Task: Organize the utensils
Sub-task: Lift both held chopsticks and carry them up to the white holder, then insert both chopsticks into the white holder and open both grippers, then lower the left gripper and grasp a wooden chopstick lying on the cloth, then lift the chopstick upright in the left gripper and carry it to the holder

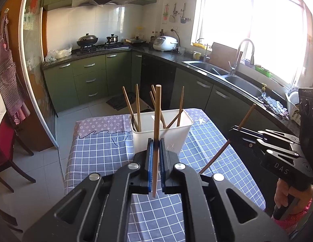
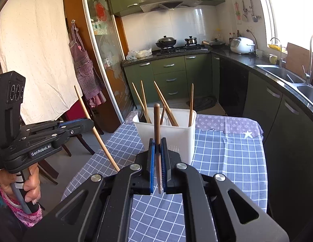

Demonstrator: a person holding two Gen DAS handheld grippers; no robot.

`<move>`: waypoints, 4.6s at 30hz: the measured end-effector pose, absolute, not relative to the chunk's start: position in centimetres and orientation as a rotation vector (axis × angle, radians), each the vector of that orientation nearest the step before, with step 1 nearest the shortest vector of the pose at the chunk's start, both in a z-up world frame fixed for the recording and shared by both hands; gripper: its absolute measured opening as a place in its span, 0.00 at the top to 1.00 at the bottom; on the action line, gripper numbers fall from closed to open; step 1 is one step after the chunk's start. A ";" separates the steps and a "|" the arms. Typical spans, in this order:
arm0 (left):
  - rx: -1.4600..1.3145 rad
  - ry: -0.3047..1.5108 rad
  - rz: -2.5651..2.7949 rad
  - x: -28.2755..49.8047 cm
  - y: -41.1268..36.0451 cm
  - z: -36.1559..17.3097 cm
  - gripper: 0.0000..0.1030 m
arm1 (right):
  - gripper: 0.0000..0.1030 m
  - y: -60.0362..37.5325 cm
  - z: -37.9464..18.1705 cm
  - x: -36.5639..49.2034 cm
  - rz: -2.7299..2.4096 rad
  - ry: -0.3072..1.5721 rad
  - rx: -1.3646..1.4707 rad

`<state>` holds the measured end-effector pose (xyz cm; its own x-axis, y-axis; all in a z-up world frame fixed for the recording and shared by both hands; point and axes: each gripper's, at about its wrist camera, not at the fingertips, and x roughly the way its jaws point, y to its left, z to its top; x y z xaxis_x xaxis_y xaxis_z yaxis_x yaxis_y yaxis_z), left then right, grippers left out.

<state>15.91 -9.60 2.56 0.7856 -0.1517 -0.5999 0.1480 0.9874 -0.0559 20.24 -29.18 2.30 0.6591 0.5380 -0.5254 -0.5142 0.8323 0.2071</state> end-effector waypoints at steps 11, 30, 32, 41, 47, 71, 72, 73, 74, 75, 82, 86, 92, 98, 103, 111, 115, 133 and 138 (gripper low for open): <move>-0.003 0.490 -0.190 18.0 -9.7 11.1 0.94 | 0.94 -29.5 12.4 22.1 0.597 0.441 0.034; -0.024 0.421 -0.133 26.1 -9.0 10.8 0.94 | 0.94 -27.7 10.6 33.5 0.534 0.504 0.081; -0.025 0.435 -0.140 26.0 -8.8 10.4 0.94 | 0.94 -27.4 9.3 34.0 0.545 0.529 0.086; 0.003 0.518 -0.188 24.1 -9.1 7.3 0.94 | 0.84 -25.9 4.1 35.4 0.535 0.661 0.040; 0.120 0.536 -0.263 21.8 -11.0 4.9 0.94 | 0.79 -27.8 5.0 31.9 0.535 0.602 0.055; 0.720 0.982 -0.940 30.1 -28.2 -18.9 0.86 | 0.64 -43.6 -2.5 26.7 0.458 0.729 0.214; 0.718 0.986 -0.941 30.3 -28.3 -19.0 0.85 | 0.64 -43.7 -2.7 27.0 0.462 0.732 0.218; 0.719 0.990 -0.941 30.4 -28.3 -19.1 0.84 | 0.64 -43.9 -2.9 27.2 0.469 0.735 0.225; 0.728 0.993 -0.941 30.5 -28.4 -19.3 0.83 | 0.64 -44.0 -3.1 27.5 0.476 0.739 0.231; 0.731 0.984 -0.944 30.4 -28.4 -19.3 0.81 | 0.64 -44.1 -3.3 27.6 0.483 0.744 0.233; 0.735 1.003 -0.982 30.9 -28.6 -19.5 0.90 | 0.64 -43.9 -3.8 27.9 0.495 0.768 0.242; 0.768 0.971 -0.959 29.6 -28.7 -19.3 0.92 | 0.64 -44.0 -3.4 27.5 0.481 0.767 0.242; 0.771 0.929 -0.931 27.2 -28.4 -18.2 0.93 | 0.60 -44.3 -2.4 26.1 0.461 0.742 0.238; 0.716 0.847 -0.897 24.6 -27.4 -15.2 0.94 | 0.60 -45.0 -3.1 24.5 0.433 0.748 0.251; 0.649 0.757 -0.852 22.2 -25.8 -11.9 0.94 | 0.59 -45.4 -4.9 23.7 0.397 0.778 0.276; 0.480 0.642 -0.768 18.9 -21.7 -6.8 0.94 | 0.59 -43.6 -7.2 22.5 0.428 0.826 0.267; 0.412 0.590 -0.729 17.6 -19.4 -4.7 0.95 | 0.59 -42.7 -7.2 22.0 0.447 0.824 0.259; 0.284 0.504 -0.702 15.3 -16.1 -0.4 0.96 | 0.59 -41.6 -7.3 22.0 0.477 0.836 0.247; 0.255 0.474 -0.708 15.1 -15.6 1.7 0.96 | 0.59 -41.9 -7.7 22.2 0.481 0.844 0.257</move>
<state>15.07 -15.62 1.72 0.6602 -0.5615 -0.4989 0.6749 0.7350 0.0658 22.23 -41.87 -7.69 0.5665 0.5034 -0.6524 -0.3043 0.8636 0.4020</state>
